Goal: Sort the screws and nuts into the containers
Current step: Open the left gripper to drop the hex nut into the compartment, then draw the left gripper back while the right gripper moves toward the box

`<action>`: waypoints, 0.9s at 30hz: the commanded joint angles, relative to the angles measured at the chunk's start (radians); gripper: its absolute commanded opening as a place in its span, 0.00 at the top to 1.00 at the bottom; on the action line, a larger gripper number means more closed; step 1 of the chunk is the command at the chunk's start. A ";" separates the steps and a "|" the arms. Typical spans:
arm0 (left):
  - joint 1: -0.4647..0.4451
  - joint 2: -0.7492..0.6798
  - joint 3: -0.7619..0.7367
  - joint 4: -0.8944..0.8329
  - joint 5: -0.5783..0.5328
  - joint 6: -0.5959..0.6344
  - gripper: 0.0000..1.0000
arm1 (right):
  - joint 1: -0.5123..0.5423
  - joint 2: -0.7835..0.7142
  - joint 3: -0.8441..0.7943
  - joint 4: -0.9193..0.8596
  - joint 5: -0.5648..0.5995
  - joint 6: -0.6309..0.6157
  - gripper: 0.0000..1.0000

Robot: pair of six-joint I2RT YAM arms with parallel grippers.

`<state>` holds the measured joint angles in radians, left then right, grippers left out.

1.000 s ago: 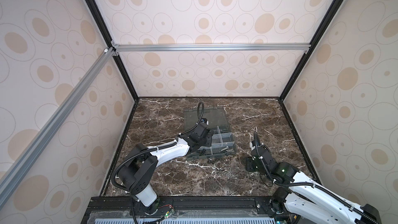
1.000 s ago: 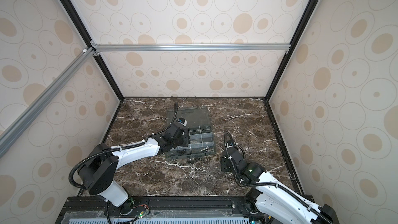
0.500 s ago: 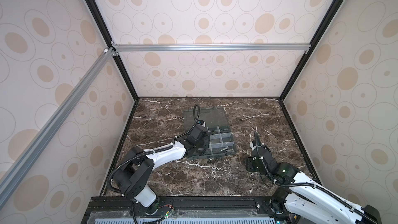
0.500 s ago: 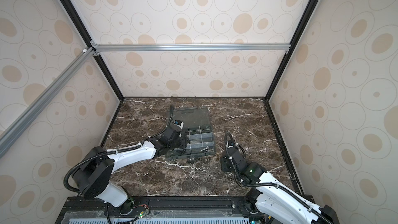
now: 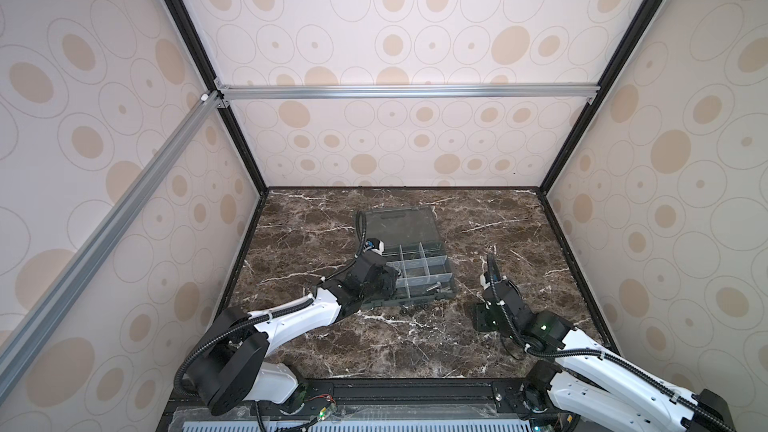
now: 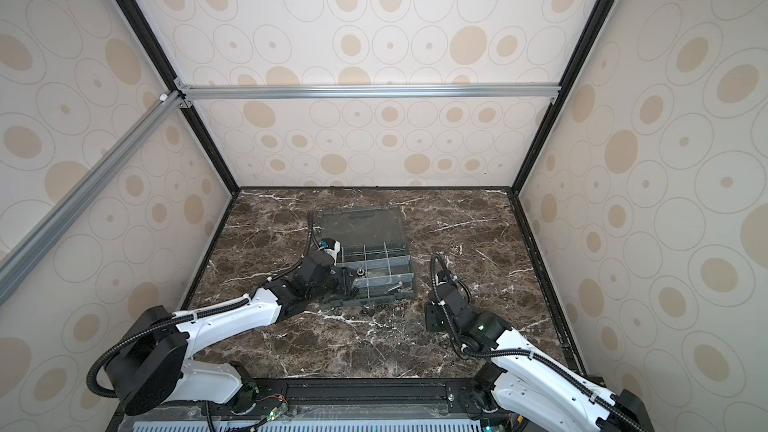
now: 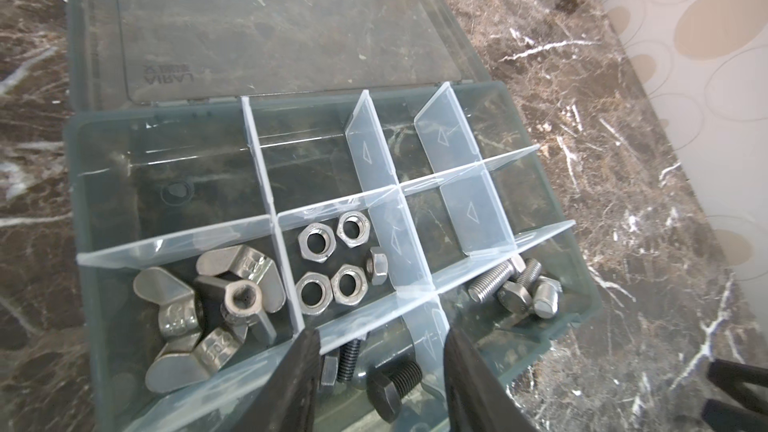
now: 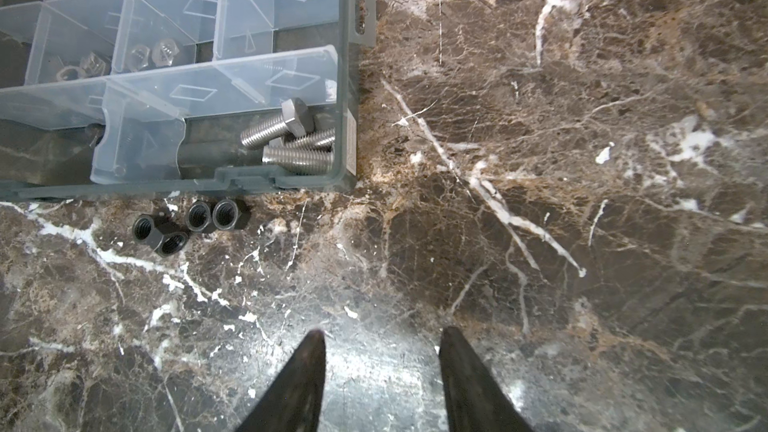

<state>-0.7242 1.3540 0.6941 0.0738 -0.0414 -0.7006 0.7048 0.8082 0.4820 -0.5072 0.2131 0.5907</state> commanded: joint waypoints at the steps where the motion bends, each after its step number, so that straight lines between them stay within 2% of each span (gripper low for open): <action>1: 0.012 -0.034 -0.022 0.037 0.006 -0.040 0.51 | -0.004 0.012 -0.010 0.013 -0.015 0.008 0.51; 27: 0.012 -0.160 -0.144 0.062 -0.005 -0.123 0.51 | 0.016 0.100 -0.026 0.157 -0.160 -0.014 0.52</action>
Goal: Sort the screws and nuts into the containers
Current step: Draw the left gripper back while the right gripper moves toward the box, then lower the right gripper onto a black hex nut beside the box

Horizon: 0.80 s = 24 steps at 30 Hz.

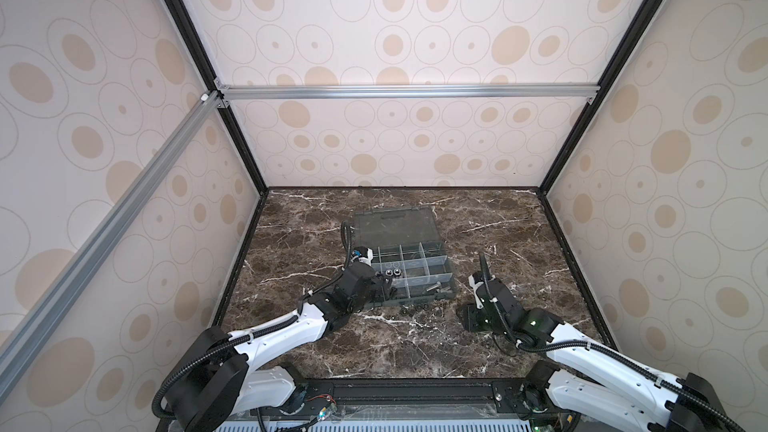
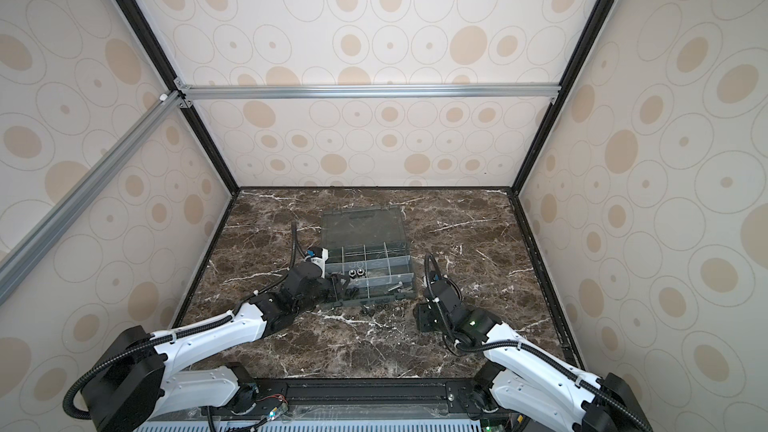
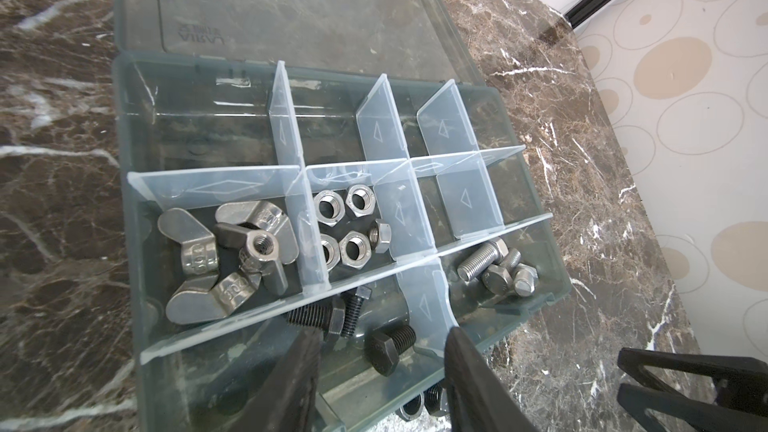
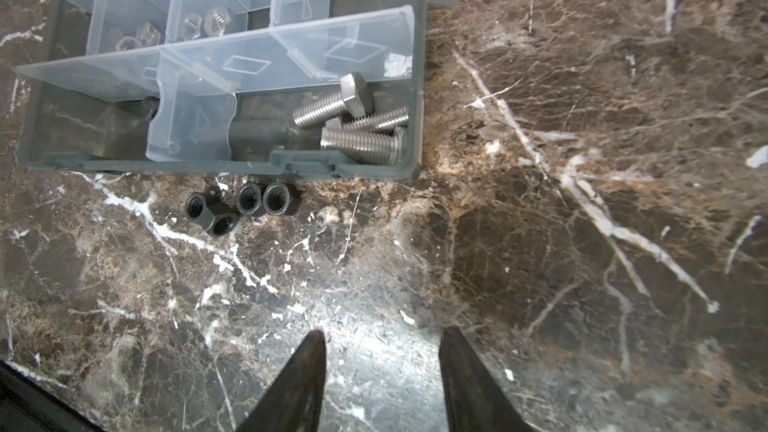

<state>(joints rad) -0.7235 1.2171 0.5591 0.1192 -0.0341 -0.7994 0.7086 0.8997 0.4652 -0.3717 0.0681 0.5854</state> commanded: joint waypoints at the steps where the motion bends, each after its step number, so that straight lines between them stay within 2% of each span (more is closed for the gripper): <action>1: 0.011 -0.029 -0.014 0.020 -0.015 -0.027 0.51 | 0.021 0.015 -0.005 0.026 -0.015 -0.012 0.52; 14: 0.011 -0.109 -0.063 0.015 -0.034 -0.055 0.51 | 0.161 0.203 0.111 0.060 -0.025 -0.111 0.52; 24: 0.011 -0.225 -0.109 -0.027 -0.080 -0.076 0.50 | 0.199 0.367 0.257 0.070 -0.053 -0.215 0.52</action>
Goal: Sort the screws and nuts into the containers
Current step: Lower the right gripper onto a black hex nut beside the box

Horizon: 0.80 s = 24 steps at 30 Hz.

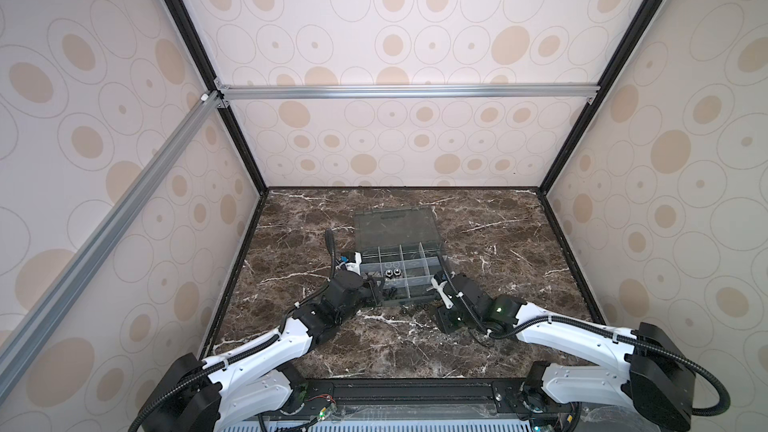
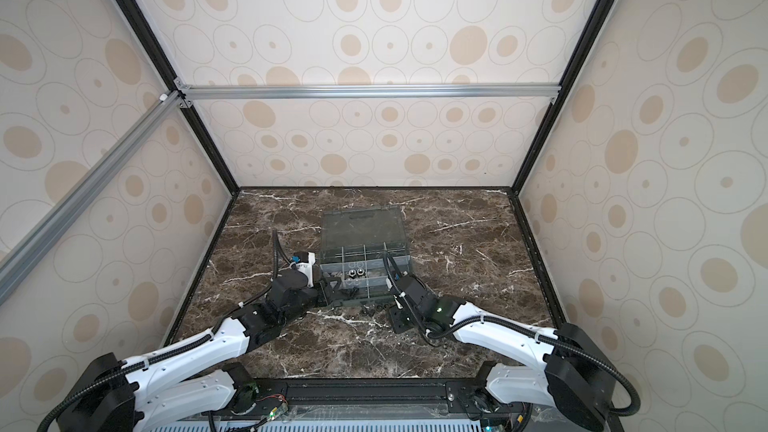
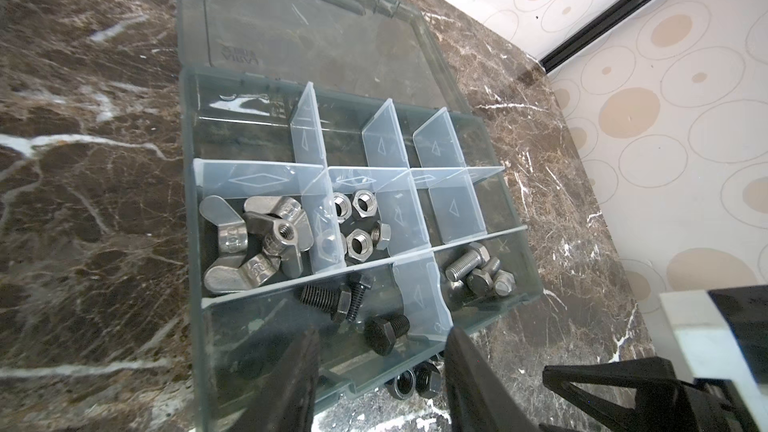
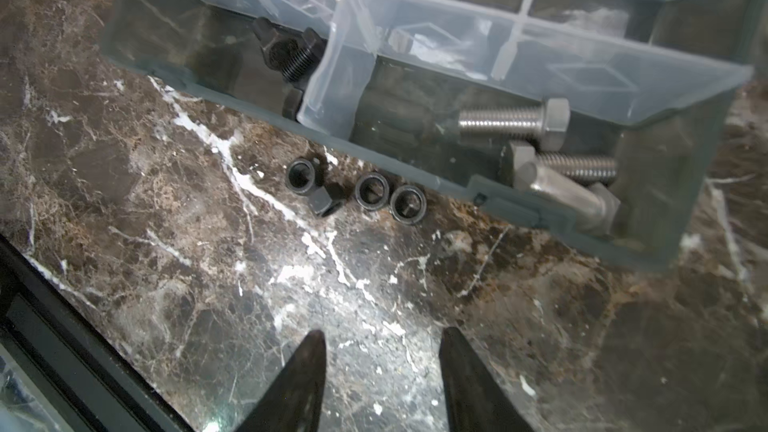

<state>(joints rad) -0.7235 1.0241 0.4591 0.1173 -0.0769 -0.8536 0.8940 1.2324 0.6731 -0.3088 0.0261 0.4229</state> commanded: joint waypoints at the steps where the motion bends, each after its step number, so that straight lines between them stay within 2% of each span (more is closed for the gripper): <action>1: 0.010 -0.047 -0.015 -0.032 -0.043 -0.027 0.50 | 0.017 0.056 0.068 0.009 -0.015 -0.064 0.52; 13: 0.011 -0.245 -0.110 -0.096 -0.107 -0.086 0.51 | 0.038 0.302 0.245 -0.008 -0.055 -0.190 0.52; 24: 0.013 -0.368 -0.163 -0.123 -0.132 -0.124 0.51 | 0.069 0.429 0.326 -0.026 -0.074 -0.242 0.52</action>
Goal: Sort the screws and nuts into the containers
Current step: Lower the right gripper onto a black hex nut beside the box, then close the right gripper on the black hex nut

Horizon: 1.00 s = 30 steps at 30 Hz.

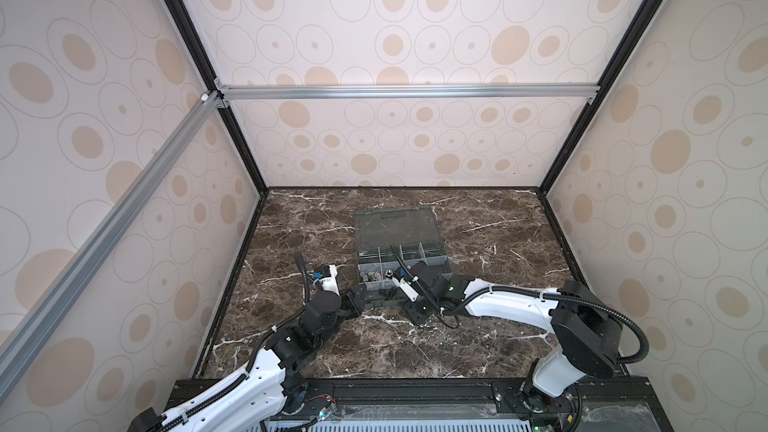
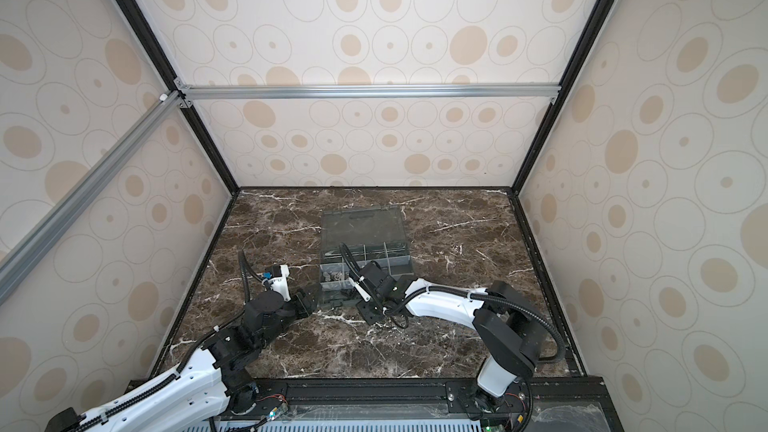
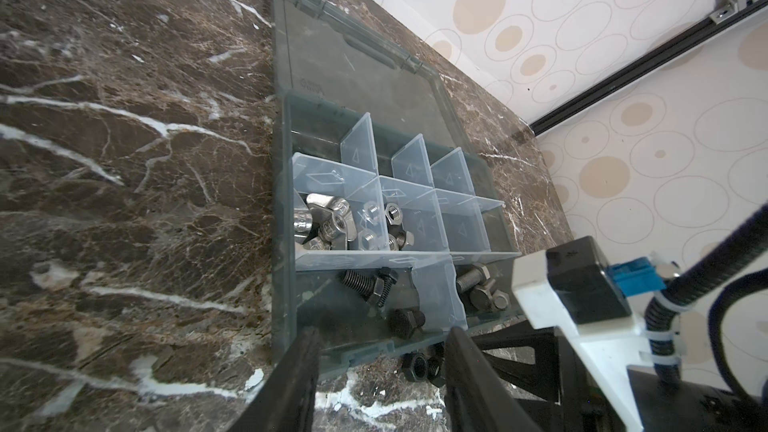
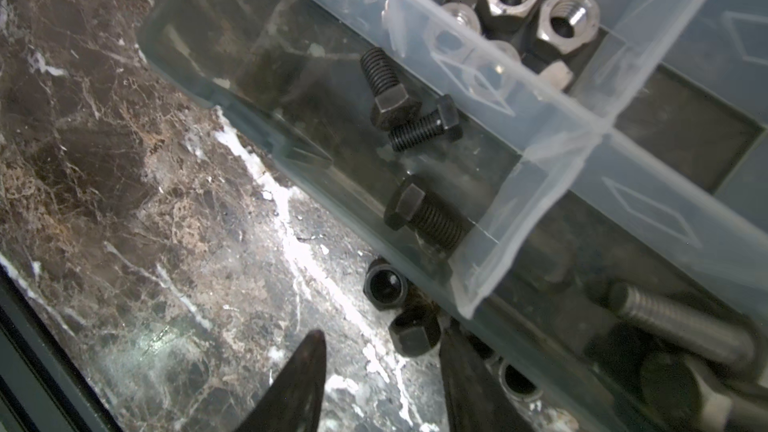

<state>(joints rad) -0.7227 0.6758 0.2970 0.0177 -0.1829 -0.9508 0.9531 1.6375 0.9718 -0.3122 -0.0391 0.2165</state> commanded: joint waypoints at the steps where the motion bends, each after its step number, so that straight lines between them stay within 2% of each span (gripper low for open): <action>1: 0.011 -0.023 -0.001 -0.026 -0.026 -0.028 0.51 | 0.011 0.032 0.032 -0.024 -0.005 -0.038 0.52; 22: 0.011 -0.013 0.002 -0.023 -0.023 -0.022 0.51 | 0.032 0.187 0.125 -0.067 0.063 -0.080 0.52; 30: 0.012 -0.003 -0.003 -0.010 -0.018 -0.026 0.51 | 0.044 0.215 0.132 -0.074 0.088 -0.085 0.62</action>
<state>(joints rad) -0.7200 0.6708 0.2916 0.0059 -0.1856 -0.9573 0.9951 1.8198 1.0863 -0.3809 0.0032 0.1444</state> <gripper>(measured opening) 0.491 0.392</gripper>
